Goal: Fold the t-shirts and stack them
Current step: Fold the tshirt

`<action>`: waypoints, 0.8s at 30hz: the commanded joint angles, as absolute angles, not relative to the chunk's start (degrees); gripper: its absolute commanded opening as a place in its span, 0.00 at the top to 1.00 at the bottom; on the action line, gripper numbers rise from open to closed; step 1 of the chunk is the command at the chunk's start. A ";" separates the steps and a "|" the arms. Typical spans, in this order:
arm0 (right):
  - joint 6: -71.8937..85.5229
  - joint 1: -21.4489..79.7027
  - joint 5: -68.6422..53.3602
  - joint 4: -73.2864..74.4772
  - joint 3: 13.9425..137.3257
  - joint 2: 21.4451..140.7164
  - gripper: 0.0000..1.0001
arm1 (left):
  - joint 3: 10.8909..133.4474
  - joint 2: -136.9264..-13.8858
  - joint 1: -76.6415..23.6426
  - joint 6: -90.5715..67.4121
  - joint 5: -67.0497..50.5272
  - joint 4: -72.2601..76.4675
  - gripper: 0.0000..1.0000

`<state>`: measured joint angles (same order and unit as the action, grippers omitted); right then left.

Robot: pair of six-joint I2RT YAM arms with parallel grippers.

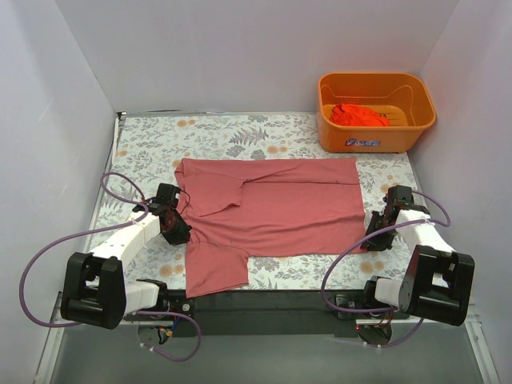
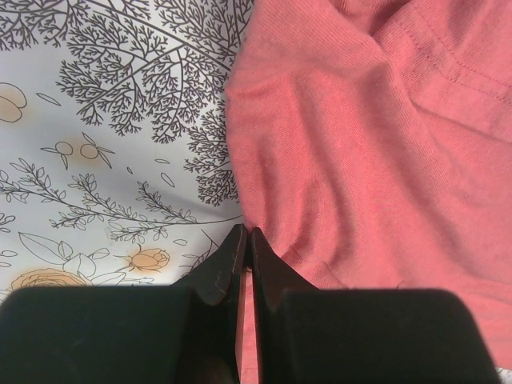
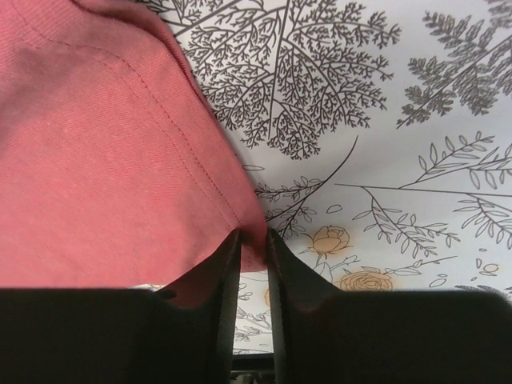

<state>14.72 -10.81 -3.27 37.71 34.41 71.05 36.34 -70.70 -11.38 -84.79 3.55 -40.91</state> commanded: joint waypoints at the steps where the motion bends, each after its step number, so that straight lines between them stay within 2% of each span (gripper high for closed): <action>1: 14.41 -10.81 -4.83 39.81 34.19 72.51 0.76 | 37.00 -69.61 -11.60 -84.37 3.25 -40.52 1.00; 3: 14.15 -10.72 -4.83 39.90 34.36 72.42 0.81 | 37.09 -69.61 -11.60 -84.37 3.16 -40.69 1.00; 5: 14.06 -10.72 -4.57 40.43 34.72 71.90 0.93 | 37.35 -69.43 -11.60 -84.37 2.90 -41.13 1.00; 7: 13.97 -10.81 -3.96 41.13 35.68 71.19 0.99 | 37.53 -69.17 -11.60 -84.37 2.38 -41.57 1.00; 19: 13.18 -10.81 -4.04 53.60 39.81 57.67 0.99 | 44.47 -59.24 -11.60 -84.37 0.26 -56.68 1.00; 24: 13.62 -10.90 -3.52 53.61 41.13 56.78 0.99 | 45.88 -57.83 -11.51 -84.20 2.36 -59.94 1.00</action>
